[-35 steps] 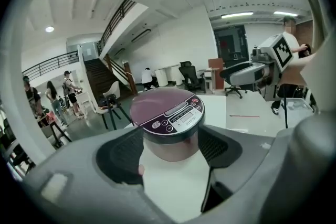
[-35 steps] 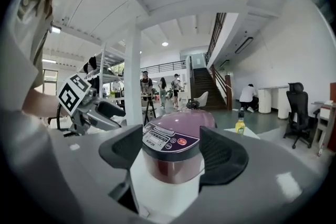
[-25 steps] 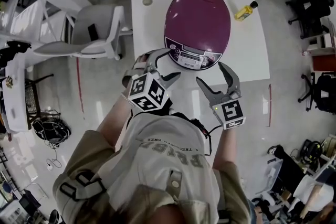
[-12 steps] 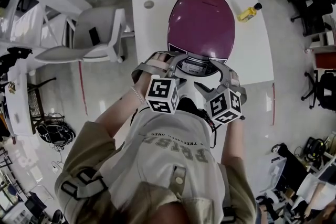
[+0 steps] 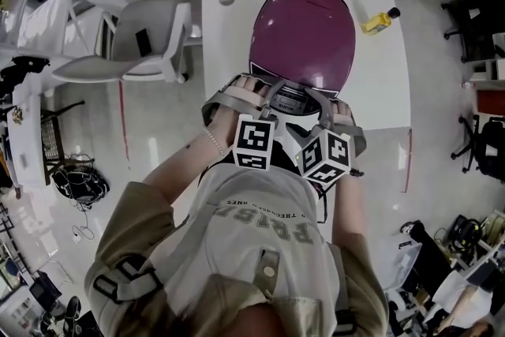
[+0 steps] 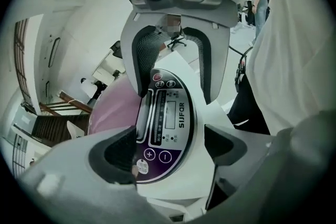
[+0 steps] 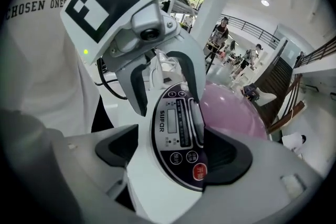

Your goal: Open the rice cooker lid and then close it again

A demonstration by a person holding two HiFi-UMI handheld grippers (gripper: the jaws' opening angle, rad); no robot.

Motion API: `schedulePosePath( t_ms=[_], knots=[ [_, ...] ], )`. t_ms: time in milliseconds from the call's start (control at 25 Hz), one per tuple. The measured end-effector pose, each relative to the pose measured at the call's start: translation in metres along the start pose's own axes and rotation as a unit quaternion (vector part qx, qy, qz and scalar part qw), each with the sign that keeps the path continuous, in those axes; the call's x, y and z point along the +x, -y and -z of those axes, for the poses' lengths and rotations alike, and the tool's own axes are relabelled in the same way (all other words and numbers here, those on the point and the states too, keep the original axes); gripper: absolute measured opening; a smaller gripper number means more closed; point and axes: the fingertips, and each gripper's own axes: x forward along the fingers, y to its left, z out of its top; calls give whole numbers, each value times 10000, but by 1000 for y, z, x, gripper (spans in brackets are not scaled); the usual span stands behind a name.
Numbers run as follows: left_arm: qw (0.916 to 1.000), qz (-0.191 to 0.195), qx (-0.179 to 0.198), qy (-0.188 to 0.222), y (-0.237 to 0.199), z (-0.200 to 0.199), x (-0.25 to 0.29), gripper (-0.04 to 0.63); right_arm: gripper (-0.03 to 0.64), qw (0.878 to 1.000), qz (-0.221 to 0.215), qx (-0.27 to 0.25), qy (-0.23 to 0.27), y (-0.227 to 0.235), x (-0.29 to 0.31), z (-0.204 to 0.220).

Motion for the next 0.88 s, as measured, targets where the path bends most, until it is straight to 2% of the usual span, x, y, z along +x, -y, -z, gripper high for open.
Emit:
schedulePosePath(
  t_ms=[320, 480, 680, 880],
  knots=[
    [9993, -36, 143, -333, 3, 1, 3, 422, 377, 9998, -44, -188, -61, -1, 4, 2],
    [9989, 52, 206, -423, 7, 3, 4, 449, 382, 9999, -21, -123, 32, 0, 6, 1],
    [9980, 277, 263, -504, 13, 4, 5, 495, 385, 9978, 254, -567, -239, -2, 11, 7],
    [9974, 265, 319, -591, 17, 4, 7, 515, 385, 9975, 288, -591, -274, -3, 11, 8]
  ],
)
